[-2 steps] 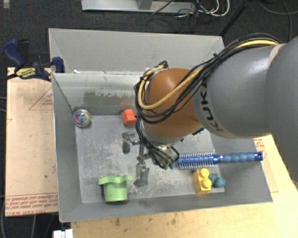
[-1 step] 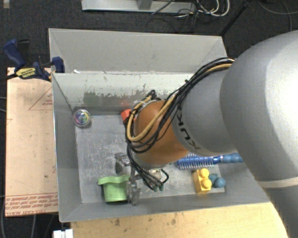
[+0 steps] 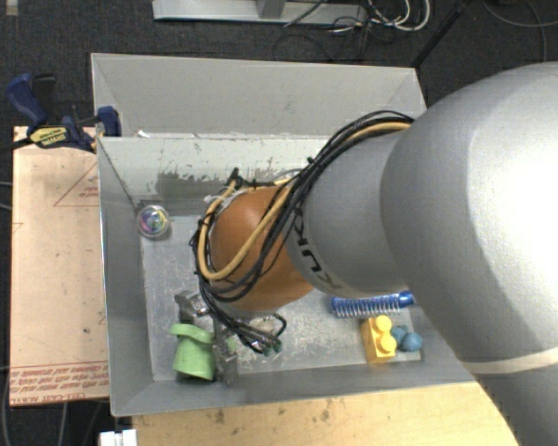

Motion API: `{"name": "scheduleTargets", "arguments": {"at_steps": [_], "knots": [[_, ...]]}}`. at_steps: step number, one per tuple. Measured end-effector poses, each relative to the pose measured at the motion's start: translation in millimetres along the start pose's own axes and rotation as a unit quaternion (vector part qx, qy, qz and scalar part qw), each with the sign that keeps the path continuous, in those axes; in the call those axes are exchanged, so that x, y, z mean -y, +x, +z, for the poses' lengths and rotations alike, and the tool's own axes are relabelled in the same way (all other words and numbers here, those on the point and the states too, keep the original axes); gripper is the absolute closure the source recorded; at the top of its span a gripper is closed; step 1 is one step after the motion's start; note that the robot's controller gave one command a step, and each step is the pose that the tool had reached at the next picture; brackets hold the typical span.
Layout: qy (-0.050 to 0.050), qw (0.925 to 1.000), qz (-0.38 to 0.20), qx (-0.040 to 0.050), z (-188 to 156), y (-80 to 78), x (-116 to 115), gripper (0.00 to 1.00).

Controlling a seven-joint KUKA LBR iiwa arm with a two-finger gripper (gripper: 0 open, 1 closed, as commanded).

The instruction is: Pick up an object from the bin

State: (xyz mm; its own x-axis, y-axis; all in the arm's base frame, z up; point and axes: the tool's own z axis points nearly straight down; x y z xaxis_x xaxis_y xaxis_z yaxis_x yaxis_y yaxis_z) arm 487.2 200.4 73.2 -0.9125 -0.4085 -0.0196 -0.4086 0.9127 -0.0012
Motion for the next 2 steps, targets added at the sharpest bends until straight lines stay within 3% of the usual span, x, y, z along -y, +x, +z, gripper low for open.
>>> {"name": "scheduleTargets", "arguments": {"at_steps": [1,2], "knots": [[-0.001,1.0,0.001,-0.0075,3,4.2,-1,1.0],[-0.001,1.0,0.0,-0.0037,-135,-18.1,-7,1.0]]}}
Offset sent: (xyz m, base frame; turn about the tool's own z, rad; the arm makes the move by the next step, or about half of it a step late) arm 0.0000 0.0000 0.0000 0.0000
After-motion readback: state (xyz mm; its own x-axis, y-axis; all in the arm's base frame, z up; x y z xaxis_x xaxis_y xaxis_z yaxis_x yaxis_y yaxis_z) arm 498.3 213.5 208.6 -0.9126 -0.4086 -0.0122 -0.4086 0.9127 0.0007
